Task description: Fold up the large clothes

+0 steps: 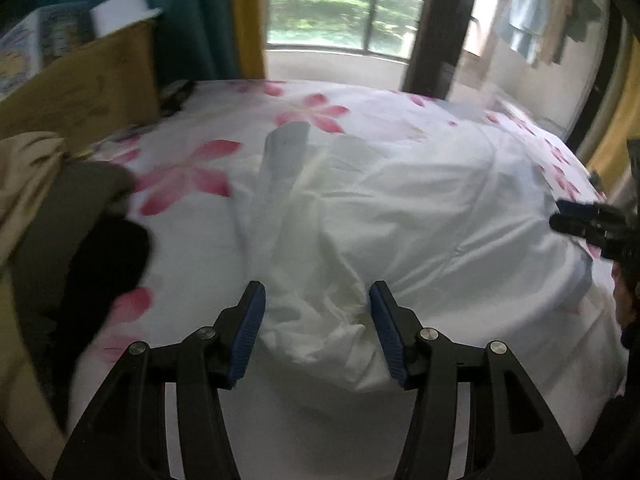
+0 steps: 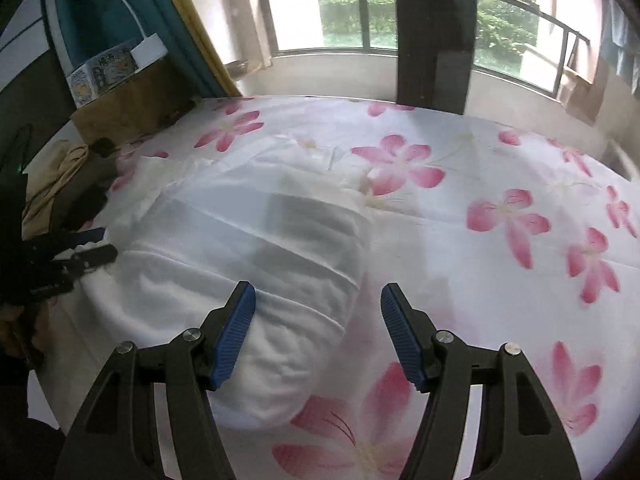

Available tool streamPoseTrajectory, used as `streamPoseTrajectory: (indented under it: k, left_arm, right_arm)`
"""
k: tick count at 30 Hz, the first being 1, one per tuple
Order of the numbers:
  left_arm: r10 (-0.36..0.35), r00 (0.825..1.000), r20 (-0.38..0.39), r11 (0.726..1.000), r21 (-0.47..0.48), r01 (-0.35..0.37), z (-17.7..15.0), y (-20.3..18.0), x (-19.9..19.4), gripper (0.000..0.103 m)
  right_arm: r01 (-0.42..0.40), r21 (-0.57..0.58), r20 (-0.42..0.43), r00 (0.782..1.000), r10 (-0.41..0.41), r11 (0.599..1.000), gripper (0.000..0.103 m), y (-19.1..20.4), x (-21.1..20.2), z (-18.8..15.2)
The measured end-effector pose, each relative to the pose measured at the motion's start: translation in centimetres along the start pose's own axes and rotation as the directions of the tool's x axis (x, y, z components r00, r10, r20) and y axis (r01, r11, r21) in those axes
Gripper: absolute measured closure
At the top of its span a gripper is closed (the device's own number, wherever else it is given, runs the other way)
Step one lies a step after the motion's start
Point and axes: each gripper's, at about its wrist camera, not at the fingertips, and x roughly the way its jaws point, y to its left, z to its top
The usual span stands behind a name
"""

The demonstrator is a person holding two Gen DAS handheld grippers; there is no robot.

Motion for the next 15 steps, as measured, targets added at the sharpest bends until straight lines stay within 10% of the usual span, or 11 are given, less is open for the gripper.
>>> streamPoseTrajectory:
  k: [7,15]
  left_arm:
    - [-0.027,0.994,0.101,1.000,-0.003,0.028,2.7,-0.4,-2.3,0.046]
    - [-0.089,0.992,-0.085,0.996,0.026,0.091,4.1,-1.7,4.7,0.046]
  right_arm:
    - [-0.002,-0.059,0.017,1.000,0.003,0.998,0.030,1.4,2.1,0.5]
    - [-0.002,-0.047,0.046,0.999,0.004,0.999,0.030,0.3,0.7,0.8]
